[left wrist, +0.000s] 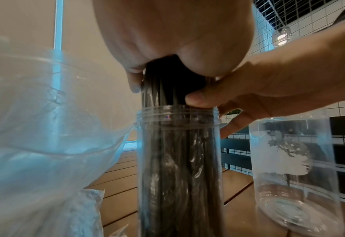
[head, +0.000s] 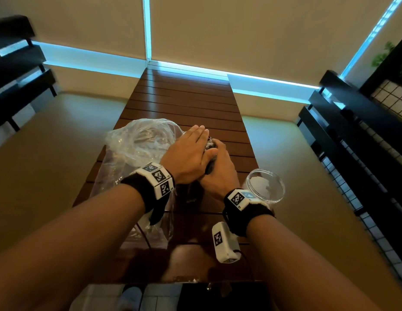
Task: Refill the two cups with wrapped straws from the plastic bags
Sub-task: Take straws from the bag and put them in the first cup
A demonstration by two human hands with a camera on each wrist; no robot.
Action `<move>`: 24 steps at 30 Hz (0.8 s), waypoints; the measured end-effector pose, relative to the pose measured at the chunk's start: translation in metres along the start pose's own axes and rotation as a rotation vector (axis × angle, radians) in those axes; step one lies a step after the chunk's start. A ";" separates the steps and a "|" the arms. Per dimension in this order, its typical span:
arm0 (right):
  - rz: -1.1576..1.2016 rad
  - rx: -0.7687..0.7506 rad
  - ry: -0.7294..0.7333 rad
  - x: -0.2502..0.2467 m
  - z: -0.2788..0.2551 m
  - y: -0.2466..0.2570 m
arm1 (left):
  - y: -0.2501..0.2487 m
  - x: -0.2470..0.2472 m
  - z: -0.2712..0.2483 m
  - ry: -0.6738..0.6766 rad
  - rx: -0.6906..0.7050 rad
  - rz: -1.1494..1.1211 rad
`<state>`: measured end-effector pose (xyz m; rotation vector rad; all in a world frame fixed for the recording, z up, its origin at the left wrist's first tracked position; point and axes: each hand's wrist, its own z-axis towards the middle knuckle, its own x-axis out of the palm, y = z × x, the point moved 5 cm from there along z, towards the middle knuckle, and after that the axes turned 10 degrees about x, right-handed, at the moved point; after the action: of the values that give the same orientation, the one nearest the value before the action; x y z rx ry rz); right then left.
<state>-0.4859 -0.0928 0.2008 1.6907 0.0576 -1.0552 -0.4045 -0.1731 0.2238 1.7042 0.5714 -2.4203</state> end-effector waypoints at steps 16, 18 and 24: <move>-0.014 0.019 0.045 -0.004 -0.004 0.008 | 0.005 -0.013 0.000 0.064 0.079 0.005; -0.026 0.024 0.042 -0.004 -0.004 0.010 | 0.007 -0.011 0.001 0.097 0.068 -0.007; -0.110 0.089 -0.011 -0.010 -0.001 0.013 | 0.019 -0.056 -0.004 -0.039 -0.061 -0.159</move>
<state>-0.4848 -0.0928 0.2172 1.7779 0.0990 -1.1643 -0.3757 -0.1951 0.2701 1.6423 0.7957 -2.5072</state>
